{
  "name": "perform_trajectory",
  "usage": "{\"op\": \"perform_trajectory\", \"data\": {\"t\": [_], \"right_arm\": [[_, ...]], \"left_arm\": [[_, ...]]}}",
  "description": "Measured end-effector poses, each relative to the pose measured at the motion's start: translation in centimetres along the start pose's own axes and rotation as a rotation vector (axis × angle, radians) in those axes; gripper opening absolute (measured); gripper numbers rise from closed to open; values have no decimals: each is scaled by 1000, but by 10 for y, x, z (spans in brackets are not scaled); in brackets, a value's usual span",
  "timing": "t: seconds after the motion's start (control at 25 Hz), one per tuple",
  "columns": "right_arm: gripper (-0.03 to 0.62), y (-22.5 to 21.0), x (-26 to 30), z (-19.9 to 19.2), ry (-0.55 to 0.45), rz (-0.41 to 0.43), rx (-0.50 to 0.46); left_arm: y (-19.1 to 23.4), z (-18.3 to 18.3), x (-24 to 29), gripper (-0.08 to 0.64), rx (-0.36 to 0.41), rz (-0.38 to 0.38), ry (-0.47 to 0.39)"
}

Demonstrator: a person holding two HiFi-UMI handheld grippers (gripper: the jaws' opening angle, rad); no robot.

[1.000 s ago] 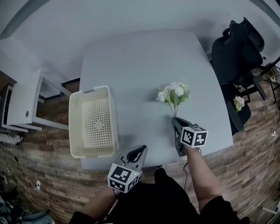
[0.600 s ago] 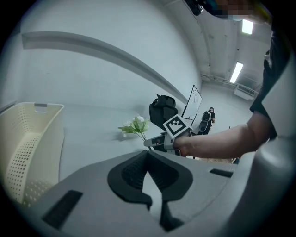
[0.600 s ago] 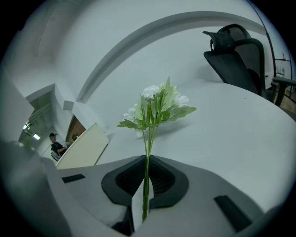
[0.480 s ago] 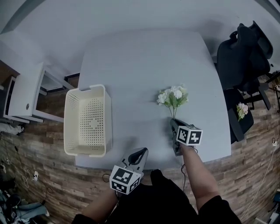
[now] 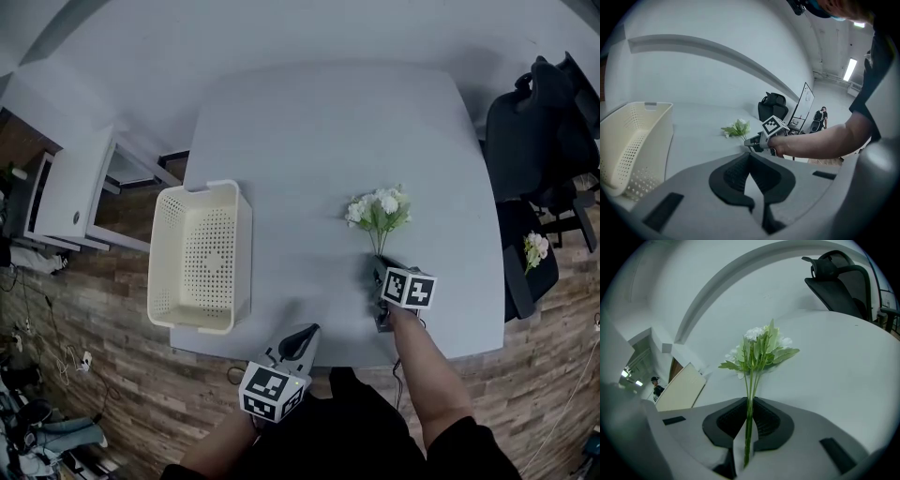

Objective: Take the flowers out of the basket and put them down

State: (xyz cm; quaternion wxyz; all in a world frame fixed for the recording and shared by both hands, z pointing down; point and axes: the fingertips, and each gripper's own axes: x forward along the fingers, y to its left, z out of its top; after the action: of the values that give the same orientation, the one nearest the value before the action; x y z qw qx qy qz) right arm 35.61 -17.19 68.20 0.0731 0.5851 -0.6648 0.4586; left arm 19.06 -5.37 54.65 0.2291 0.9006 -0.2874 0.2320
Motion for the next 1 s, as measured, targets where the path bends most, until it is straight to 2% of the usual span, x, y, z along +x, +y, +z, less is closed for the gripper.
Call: {"op": "perform_trajectory", "data": {"t": [0.28,0.44,0.64,0.88,0.92,1.0], "right_arm": [[42,3,6,-4,24,-4,-22],[120,6,7,0,29,12,-10],[121,3,-5,7,2,-26,-52],[119,14,-39,23,-94,-56,-141],[109,20,-45,25,-111,-52,-157],[50,36,-59,28,-143,-42,-185]], "left_arm": [[1,2,-4,6,-9,30,-6],[-1,7,-6,6,-2,38,-8],[-3,10,-11,6,6,49,-18],[1,16,-26,6,13,60,-48],[2,16,-30,6,14,59,-54],[2,18,-39,6,18,53,-64]]}}
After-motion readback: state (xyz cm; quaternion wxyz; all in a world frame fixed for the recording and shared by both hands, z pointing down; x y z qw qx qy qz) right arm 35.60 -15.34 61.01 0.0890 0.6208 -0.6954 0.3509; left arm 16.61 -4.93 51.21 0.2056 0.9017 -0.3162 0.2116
